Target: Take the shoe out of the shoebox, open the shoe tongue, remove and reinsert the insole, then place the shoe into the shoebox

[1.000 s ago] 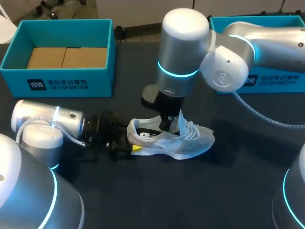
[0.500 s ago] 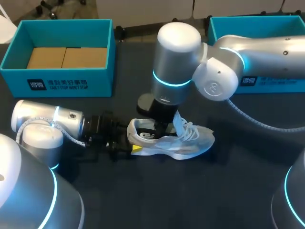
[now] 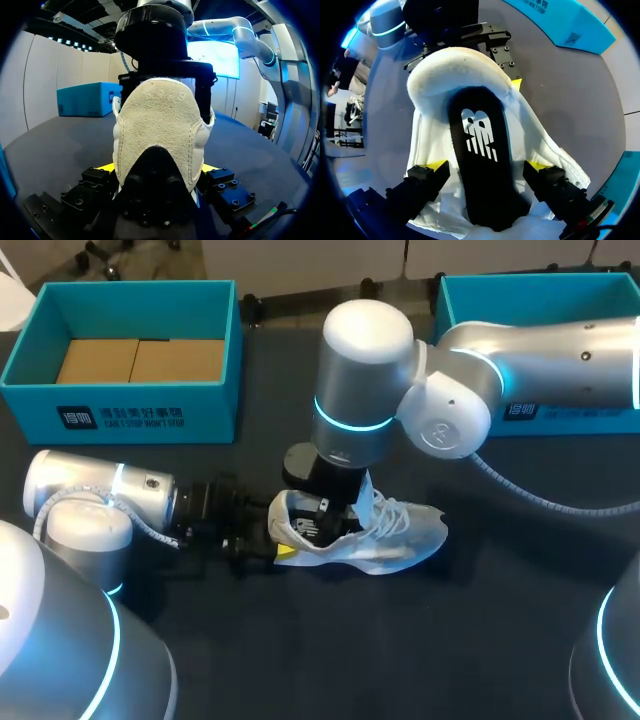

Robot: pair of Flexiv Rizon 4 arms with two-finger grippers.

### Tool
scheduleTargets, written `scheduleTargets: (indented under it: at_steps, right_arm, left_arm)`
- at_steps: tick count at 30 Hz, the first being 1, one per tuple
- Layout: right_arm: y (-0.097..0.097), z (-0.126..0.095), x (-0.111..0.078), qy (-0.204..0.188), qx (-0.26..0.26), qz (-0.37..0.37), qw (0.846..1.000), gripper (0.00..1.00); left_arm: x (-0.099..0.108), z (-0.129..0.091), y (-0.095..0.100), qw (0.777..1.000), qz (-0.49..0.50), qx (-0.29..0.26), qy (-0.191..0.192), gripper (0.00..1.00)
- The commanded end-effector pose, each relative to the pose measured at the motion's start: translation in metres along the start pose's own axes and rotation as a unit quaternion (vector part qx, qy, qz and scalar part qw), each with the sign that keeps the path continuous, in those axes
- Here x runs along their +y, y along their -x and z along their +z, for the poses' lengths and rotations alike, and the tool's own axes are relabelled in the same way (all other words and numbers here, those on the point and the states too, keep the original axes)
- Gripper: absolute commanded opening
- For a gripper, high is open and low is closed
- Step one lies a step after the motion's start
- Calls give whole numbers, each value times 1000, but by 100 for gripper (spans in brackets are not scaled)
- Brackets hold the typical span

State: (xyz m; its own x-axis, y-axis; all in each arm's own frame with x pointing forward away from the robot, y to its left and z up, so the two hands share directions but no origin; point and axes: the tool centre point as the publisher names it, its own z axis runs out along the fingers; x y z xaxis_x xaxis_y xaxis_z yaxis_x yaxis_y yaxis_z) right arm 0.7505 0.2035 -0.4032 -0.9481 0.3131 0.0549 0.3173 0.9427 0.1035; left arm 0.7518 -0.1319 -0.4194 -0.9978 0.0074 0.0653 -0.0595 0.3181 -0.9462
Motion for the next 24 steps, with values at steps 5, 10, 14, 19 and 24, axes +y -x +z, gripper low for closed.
scheduleTargets:
  at_steps: [5, 10, 14, 19, 24]
  right_arm:
    - [-5, 33, 5, -12, 25, 2, 1000, 100]
    - [-6, 36, 2, -20, 39, 2, 999, 72]
    - [-6, 35, 1, -25, 49, -1, 999, 44]
    - [-4, 36, 1, -29, 56, -2, 998, 35]
    - [-5, 39, 2, -31, 61, -3, 998, 22]
  left_arm:
    - [-1, 1, -1, 1000, -1, -1, 0, 0]
    - [-1, 1, -1, 1000, -1, -1, 0, 0]
    - [-1, 1, -1, 1000, -1, -1, 0, 0]
    - [-1, 1, -1, 1000, -1, -1, 0, 0]
    - [-1, 1, -1, 1000, -1, -1, 0, 0]
